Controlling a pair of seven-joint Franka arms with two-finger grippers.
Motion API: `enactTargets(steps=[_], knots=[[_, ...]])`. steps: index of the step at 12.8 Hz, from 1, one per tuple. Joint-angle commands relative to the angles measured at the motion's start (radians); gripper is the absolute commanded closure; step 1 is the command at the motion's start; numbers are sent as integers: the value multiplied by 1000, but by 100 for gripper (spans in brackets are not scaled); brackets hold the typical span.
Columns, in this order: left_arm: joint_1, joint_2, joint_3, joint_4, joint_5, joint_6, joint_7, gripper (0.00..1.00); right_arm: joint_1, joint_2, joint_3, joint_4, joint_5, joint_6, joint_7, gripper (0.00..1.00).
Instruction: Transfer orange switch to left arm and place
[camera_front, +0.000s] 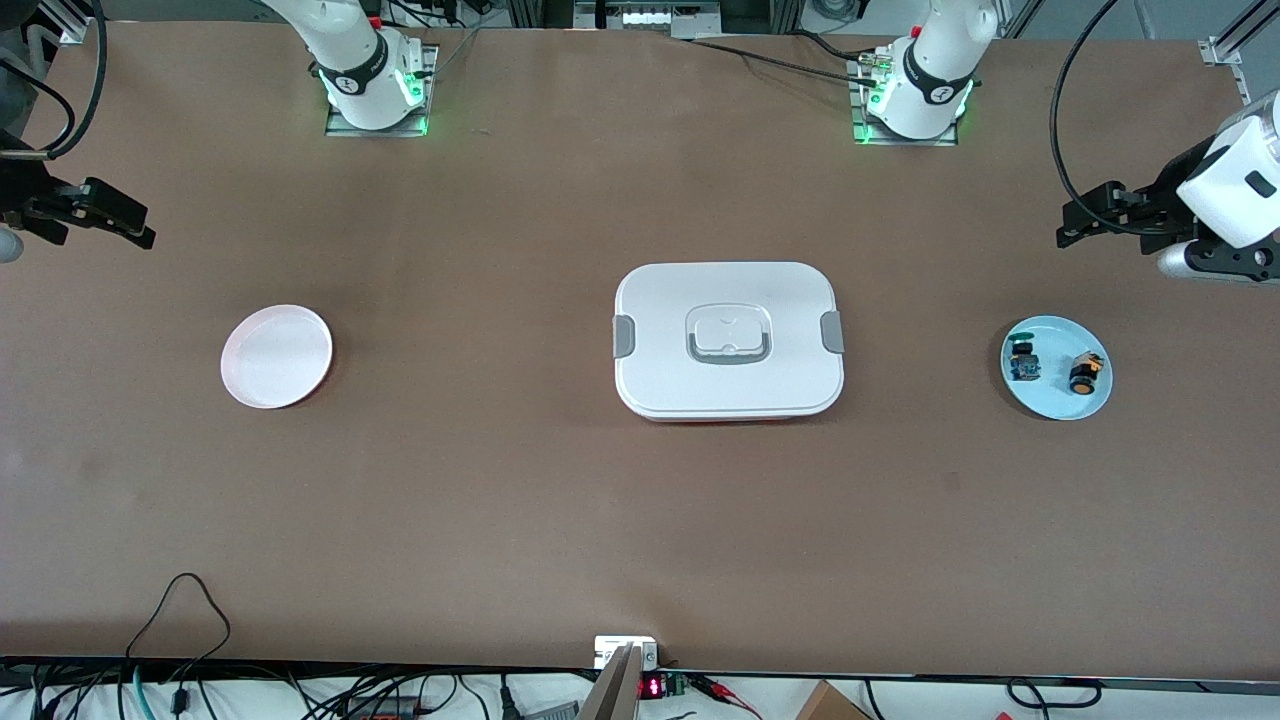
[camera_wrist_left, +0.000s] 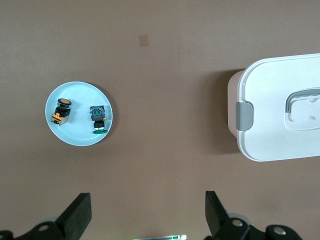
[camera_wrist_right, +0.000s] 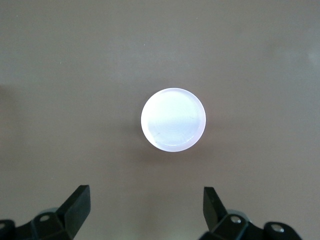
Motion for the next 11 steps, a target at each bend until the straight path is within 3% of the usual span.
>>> enactTargets(steps=[1, 11], knots=[[-3, 8, 4, 31, -7, -15, -6, 0, 2, 9, 1, 25, 1, -21, -4, 0], [-1, 13, 4, 40, -8, -18, -4, 0, 1, 9, 1, 25, 1, -21, -10, 0]])
